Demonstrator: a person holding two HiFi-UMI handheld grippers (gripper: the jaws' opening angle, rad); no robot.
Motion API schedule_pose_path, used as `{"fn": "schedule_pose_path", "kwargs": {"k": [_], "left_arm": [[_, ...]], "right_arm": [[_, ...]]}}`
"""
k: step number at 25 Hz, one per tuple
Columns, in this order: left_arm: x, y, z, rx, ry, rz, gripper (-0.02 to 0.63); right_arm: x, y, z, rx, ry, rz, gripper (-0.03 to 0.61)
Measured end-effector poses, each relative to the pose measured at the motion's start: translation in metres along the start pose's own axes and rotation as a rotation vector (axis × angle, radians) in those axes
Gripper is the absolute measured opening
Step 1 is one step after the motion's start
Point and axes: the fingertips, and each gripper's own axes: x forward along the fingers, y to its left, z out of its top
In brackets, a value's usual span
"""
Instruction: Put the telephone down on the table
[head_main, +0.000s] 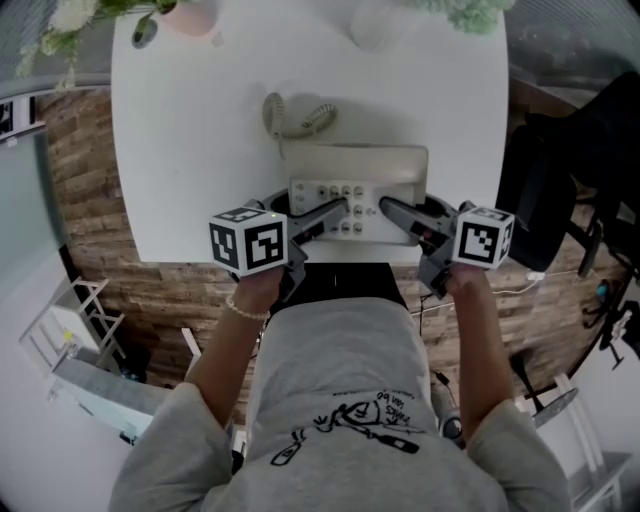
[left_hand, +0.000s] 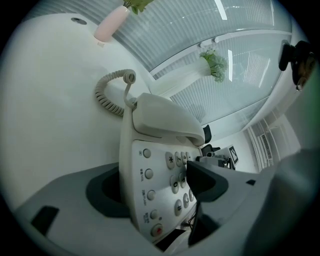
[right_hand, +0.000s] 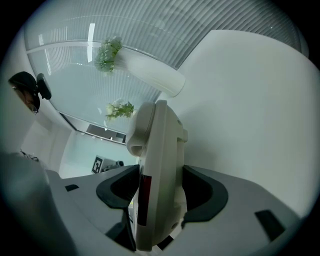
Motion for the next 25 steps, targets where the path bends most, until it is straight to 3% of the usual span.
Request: {"fn": "schedule_pose_path", "kwargs": {"k": [10, 25], "left_arm": [[0.009, 0.006, -0.003, 0.041, -0.003, 0.055, 0.354], [0.012, 0.007, -0.003, 0.120, -0.014, 0.211, 0.416]], "right_arm": [[0.003, -0.016, -0.004, 0.016, 0.004, -0.004, 0.281], [0.007, -0.020, -0.010, 0.033, 0.011, -0.023, 0.290]]}}
